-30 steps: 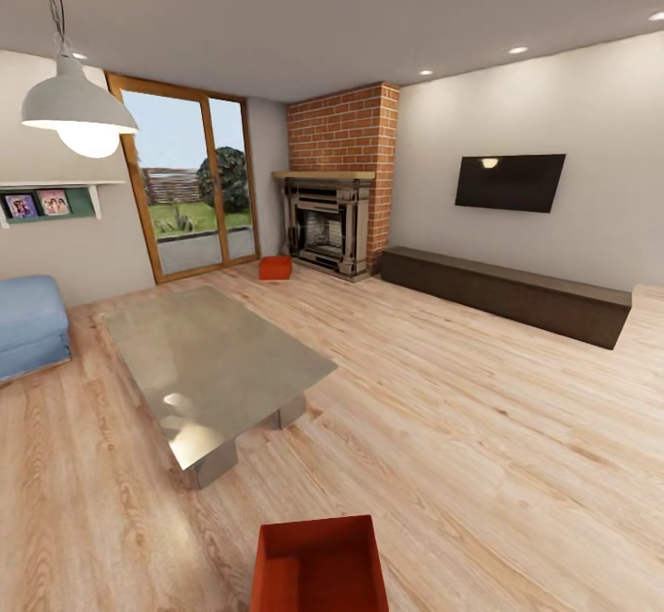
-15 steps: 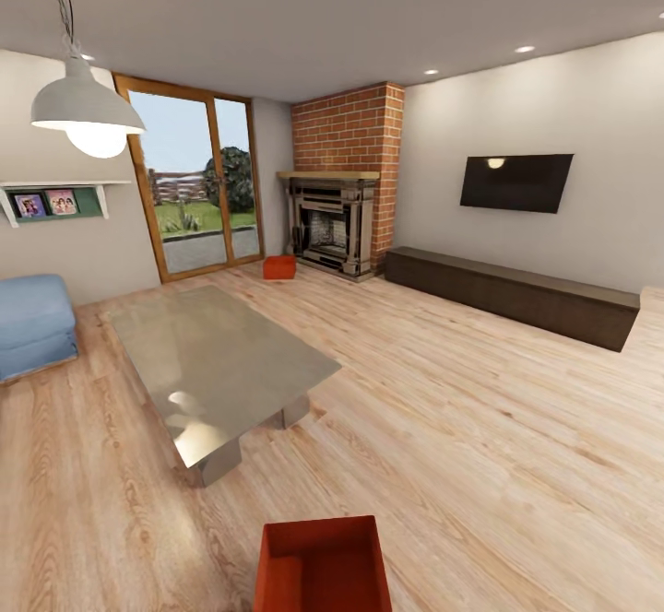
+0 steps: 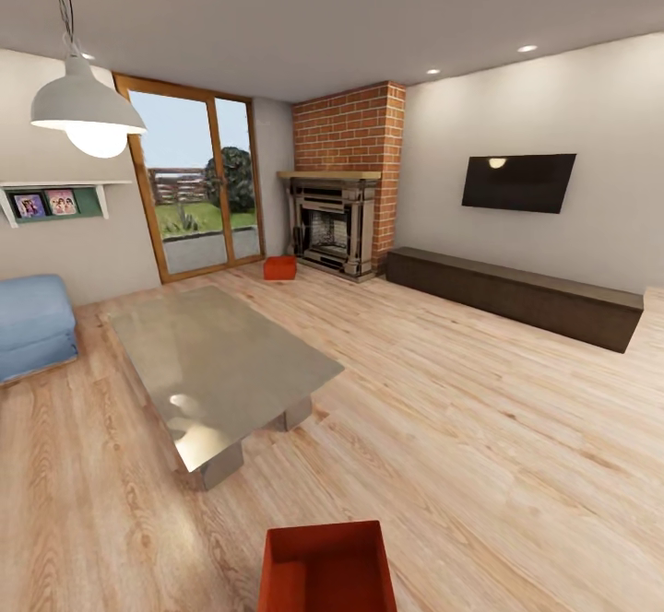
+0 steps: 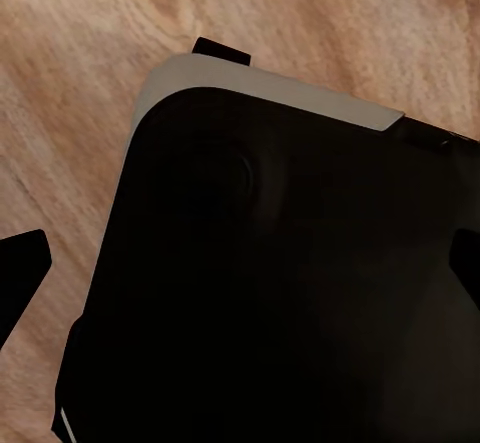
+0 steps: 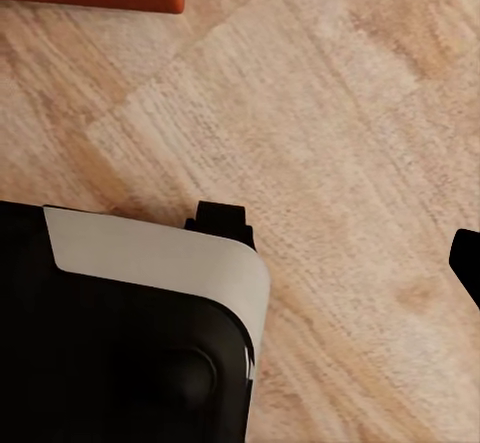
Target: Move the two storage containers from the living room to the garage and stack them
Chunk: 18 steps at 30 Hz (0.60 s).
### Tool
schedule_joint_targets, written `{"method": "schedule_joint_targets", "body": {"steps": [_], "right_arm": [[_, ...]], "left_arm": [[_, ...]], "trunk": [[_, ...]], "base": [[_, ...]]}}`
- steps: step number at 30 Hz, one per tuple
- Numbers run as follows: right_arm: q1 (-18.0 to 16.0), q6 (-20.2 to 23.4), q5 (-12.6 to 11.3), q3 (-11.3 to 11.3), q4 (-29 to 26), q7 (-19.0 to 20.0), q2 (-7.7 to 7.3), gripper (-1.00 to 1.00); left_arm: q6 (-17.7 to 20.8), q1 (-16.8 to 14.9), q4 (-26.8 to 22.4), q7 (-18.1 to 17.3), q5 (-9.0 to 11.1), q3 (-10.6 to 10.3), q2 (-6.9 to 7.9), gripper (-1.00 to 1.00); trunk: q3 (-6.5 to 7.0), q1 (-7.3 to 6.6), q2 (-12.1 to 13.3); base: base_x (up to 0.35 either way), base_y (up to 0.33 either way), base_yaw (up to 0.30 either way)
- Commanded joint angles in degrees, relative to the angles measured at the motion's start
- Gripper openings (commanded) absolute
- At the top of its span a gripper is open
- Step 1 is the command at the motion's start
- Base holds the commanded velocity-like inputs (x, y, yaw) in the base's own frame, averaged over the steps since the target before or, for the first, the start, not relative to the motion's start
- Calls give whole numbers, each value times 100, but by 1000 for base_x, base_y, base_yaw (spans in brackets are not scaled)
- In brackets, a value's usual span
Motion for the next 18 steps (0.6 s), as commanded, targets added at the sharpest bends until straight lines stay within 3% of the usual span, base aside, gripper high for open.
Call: {"method": "schedule_joint_targets", "body": {"steps": [1,18], "right_arm": [[-8,-28,21,29,18,7,1,100],[-8,-72,23,33,14,-1,-21,100]], "left_arm": [[-12,-2,0,-5,23,9,-1,100],[-20,-2,14,39,3,-3,29,100]], "trunk": [[-6,0,-3],[-137,0,-3]], "base": [[3,3,0],[0,0,0]]}}
